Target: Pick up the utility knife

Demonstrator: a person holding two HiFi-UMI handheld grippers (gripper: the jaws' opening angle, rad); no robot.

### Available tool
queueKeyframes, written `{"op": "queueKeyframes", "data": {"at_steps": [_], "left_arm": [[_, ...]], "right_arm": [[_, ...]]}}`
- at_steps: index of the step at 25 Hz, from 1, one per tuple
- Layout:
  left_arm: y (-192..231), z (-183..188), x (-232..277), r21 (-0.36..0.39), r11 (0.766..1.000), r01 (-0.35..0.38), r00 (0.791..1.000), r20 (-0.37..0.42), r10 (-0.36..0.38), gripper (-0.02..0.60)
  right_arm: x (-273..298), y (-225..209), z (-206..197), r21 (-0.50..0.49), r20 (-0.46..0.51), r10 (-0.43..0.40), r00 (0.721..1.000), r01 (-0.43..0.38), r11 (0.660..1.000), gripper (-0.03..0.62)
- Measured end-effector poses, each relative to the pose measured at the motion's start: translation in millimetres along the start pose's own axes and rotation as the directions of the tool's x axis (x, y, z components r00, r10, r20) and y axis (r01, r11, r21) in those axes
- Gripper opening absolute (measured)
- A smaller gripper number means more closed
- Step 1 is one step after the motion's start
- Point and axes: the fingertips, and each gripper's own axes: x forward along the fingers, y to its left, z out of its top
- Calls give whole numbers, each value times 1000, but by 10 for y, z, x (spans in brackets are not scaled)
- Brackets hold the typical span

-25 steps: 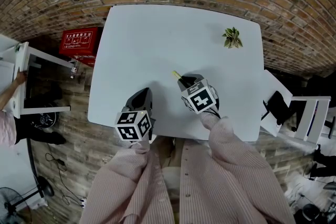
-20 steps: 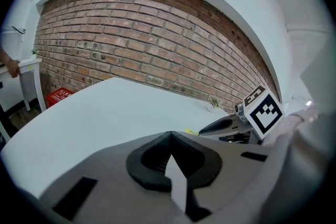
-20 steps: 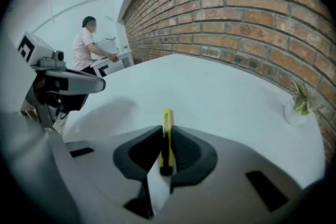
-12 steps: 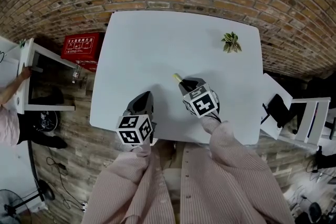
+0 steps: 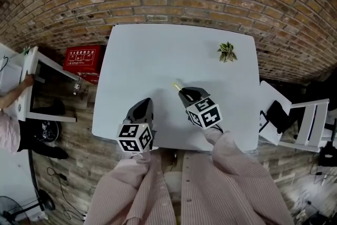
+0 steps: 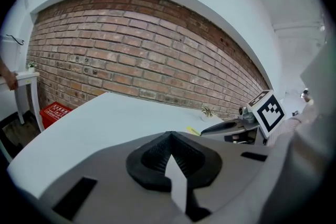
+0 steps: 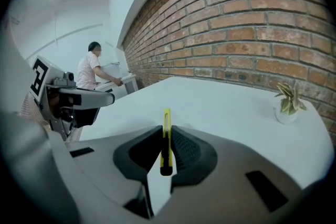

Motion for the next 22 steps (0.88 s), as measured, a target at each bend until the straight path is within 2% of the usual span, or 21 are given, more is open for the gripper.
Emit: {"op": "queueKeyframes", "data": {"at_steps": [4, 11, 19, 22], "left_arm": [[-23, 100, -29, 21, 1000, 9, 1000, 27, -9, -8], [-66, 274, -108, 47, 999, 15, 996, 83, -19, -8], [-156, 478, -215, 70, 997, 29, 987, 157, -40, -8], [-189, 606, -248, 83, 996, 34, 980, 191, -49, -8]], "right_arm": [[-121, 8, 91, 56, 74, 11, 997, -15, 998, 54], [-345, 56, 281, 96, 196, 19, 980, -39, 995, 54], [-631, 110, 517, 136, 318, 12, 948, -58, 989, 54], [-754, 118, 654, 150, 374, 5, 927, -66, 987, 54]]}}
